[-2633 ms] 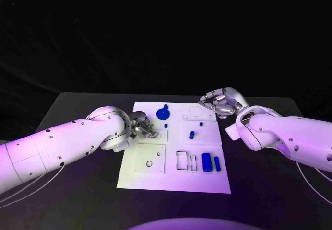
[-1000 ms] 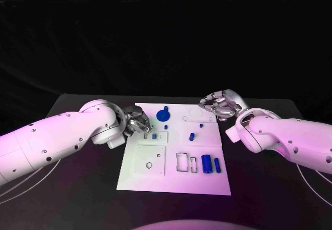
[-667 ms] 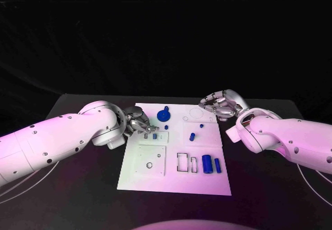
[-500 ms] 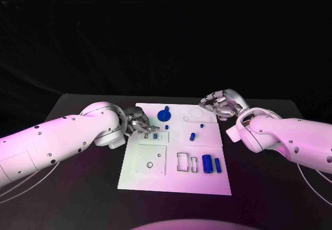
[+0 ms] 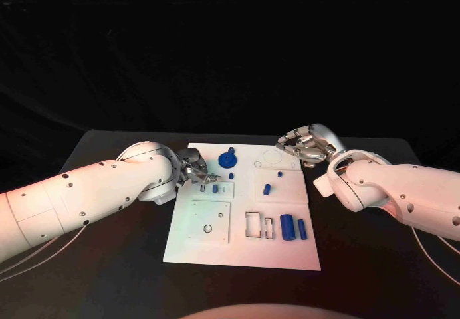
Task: Assemble the parts on the task board
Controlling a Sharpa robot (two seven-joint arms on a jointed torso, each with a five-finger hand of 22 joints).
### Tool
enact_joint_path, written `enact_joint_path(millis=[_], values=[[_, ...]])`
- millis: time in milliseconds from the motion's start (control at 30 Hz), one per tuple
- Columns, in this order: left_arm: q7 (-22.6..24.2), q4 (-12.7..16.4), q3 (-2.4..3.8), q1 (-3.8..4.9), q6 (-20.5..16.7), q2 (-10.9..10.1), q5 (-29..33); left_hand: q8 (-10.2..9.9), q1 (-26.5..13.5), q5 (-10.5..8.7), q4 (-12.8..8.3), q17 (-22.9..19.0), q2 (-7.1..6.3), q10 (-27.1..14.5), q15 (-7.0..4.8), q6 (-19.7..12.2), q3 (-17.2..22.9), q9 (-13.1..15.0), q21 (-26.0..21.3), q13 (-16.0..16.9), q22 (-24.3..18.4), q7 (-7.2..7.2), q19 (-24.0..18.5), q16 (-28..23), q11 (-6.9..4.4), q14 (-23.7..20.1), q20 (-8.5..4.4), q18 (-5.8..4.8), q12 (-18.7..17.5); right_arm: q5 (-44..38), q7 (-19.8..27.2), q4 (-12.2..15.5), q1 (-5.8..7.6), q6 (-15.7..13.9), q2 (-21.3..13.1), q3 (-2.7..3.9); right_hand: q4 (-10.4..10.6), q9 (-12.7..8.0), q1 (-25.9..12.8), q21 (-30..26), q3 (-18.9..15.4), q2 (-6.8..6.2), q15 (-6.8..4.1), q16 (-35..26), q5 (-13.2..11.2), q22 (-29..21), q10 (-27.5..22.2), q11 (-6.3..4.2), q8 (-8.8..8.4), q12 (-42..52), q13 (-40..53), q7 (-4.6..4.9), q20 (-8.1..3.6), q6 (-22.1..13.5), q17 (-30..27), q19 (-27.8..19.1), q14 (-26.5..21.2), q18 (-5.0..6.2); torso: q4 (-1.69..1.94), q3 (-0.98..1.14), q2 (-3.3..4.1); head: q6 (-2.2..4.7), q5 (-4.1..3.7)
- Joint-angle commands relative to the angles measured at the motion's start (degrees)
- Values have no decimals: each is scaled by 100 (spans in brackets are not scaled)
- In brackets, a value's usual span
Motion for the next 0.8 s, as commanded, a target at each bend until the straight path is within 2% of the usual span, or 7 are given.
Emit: enact_joint_path(millis=[33, 233, 533, 800], values=[[-29, -31, -6, 1, 209, 60, -37, 4, 6, 31, -6, 1154, 61, 28, 4, 46, -47, -7, -3, 27, 15, 9, -24, -29, -5, 491, -25, 21, 32, -48, 26, -1, -5, 85, 10, -1, 39, 8, -42, -34, 6, 3, -21, -22, 18, -5, -36, -22, 20, -23, -6, -8, -9, -19, 235, -29, 307, 37, -8, 1, 6, -9, 6], [-39, -74, -18, 1, 360, 137, 42, 28, 95, 71, -12, 1159, 107, 78, -5, 62, -65, -7, 4, 124, 30, -2, -18, -26, -15, 493, -29, 19, 102, -47, 25, -2, -5, 87, 12, -2, 39, 8, -42, -34, 6, 3, -21, -22, 18, -5, -36, -22, 20, -23, -6, -8, -9, -19, 235, -29, 307, 37, -14, -3, 15, -19, 1], [-43, -108, -28, 0, 434, 209, 116, 42, 149, 85, -10, 1174, 147, 119, -10, 75, -67, -8, 19, 203, 58, -8, -7, -21, -22, 497, -31, 14, 156, -46, 26, 0, -5, 89, 17, -2, 39, 8, -42, -34, 6, 3, -21, -22, 18, -5, -36, -22, 20, -23, -6, -8, -9, -19, 235, -29, 307, 37, 6, 3, 2, -33, -15], [-49, -152, -33, -1, 488, 226, 115, 62, 342, 97, -20, 1175, 221, 146, -21, 79, -30, -20, 28, 263, 72, -22, 1, -19, -34, 498, -40, 12, 212, -46, 26, 2, -5, 91, 14, -2, 39, 8, -42, -34, 6, 3, -21, -22, 18, -5, -36, -22, 20, -23, -6, -8, -9, -19, 235, -29, 307, 37, -2, 1, 5, -45, -15]])
